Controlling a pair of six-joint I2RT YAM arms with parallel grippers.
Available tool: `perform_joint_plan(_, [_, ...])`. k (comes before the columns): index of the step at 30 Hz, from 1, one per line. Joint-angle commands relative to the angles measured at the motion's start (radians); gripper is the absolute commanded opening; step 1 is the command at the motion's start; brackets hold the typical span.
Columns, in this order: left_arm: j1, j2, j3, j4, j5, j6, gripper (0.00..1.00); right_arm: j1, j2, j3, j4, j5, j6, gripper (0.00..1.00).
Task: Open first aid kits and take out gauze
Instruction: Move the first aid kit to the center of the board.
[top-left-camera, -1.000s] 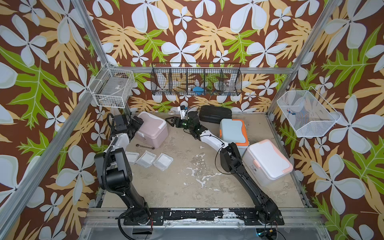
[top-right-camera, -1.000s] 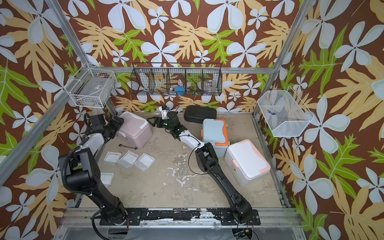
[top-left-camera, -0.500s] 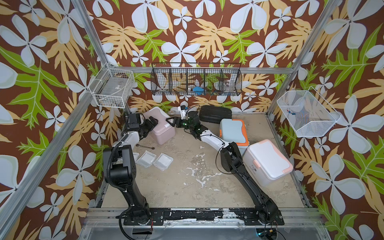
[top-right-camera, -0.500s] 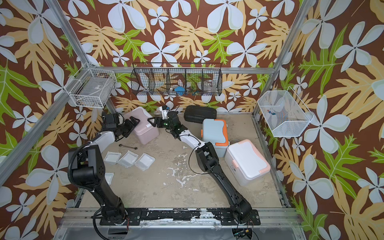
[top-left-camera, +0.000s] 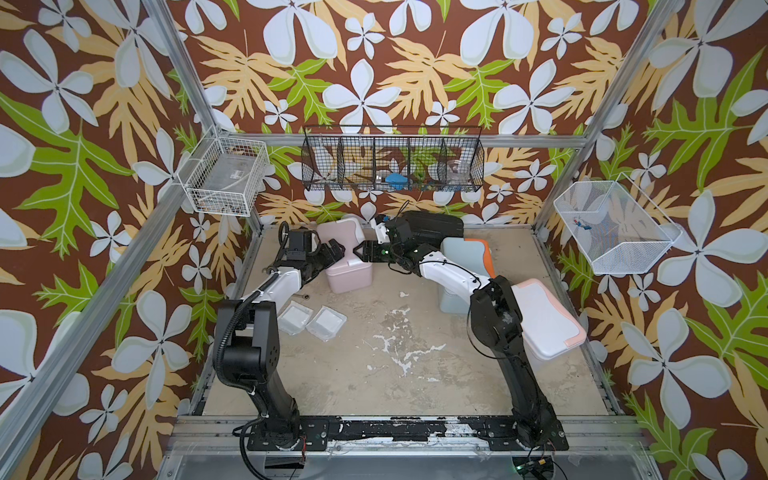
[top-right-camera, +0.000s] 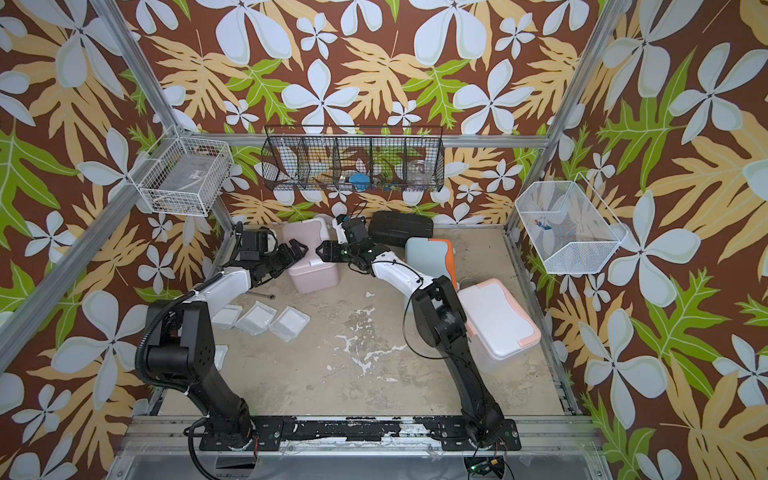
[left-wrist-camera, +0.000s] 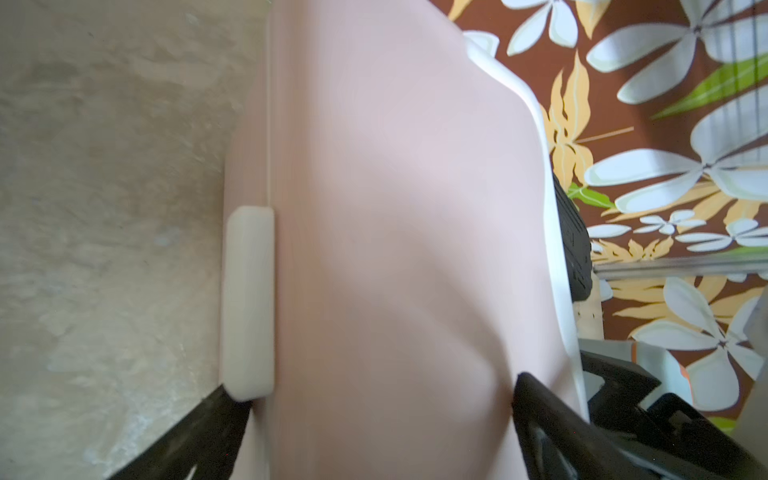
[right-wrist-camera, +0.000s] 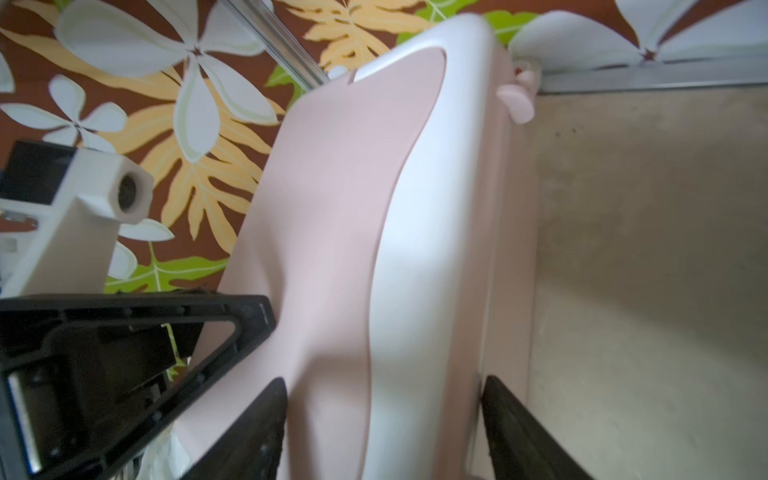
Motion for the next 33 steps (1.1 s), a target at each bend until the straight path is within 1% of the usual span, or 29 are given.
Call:
perform_joint_plan(1, [-0.052,-0.027,-0.021,-0.023,0.101,0.01,0.98,0.021,-0.108,-0.125,-0.039,-0.005,-0.044,0.72])
perform_joint_plan(4, [-0.119,-0.072,-0.062,-0.025,0.101,0.008,0.97,0.023,-0.238,-0.29,-0.06,0.058,-0.06,0.72])
perform_joint_plan(7, [-0.199,-0.126,-0.125,-0.031,0.079,0.006,0.97,0.025,-0.355,-0.444,-0.079,0.091,-0.076,0.72])
perform_joint_plan(11, [-0.318,-0.219,-0.231,-0.03,0.051,-0.019,0.97,0.031,-0.506,-0.643,-0.071,0.087,-0.067,0.72])
perform_joint_plan(15, [-0.441,-0.33,-0.336,-0.024,0.005,-0.06,0.97,0.065,-0.666,-0.801,-0.082,0.091,-0.071,0.73])
perform_joint_plan(18, [-0.494,-0.412,-0.419,-0.013,-0.006,-0.097,0.97,0.082,-0.783,-0.918,-0.098,0.089,-0.049,0.73])
perform_joint_plan(21, [-0.54,-0.481,-0.492,0.007,0.009,-0.135,0.98,0.099,-0.896,-1.03,-0.125,0.085,-0.023,0.73])
perform_joint_plan(24, [-0.591,-0.532,-0.534,0.015,0.007,-0.175,0.98,0.111,-1.017,-1.12,-0.182,0.11,-0.005,0.74])
perform_joint_plan(28, [-0.65,-0.575,-0.552,0.038,0.015,-0.223,0.98,0.11,-1.173,-1.194,-0.241,0.164,0.022,0.76])
perform_joint_plan(30, [-0.652,-0.595,-0.55,0.022,0.007,-0.224,0.98,0.108,-1.208,-1.206,-0.259,0.191,0.022,0.79])
perform_joint_plan(33, [-0.634,-0.615,-0.519,-0.064,-0.07,-0.174,1.0,0.087,-1.209,-1.181,-0.304,0.211,0.007,0.84])
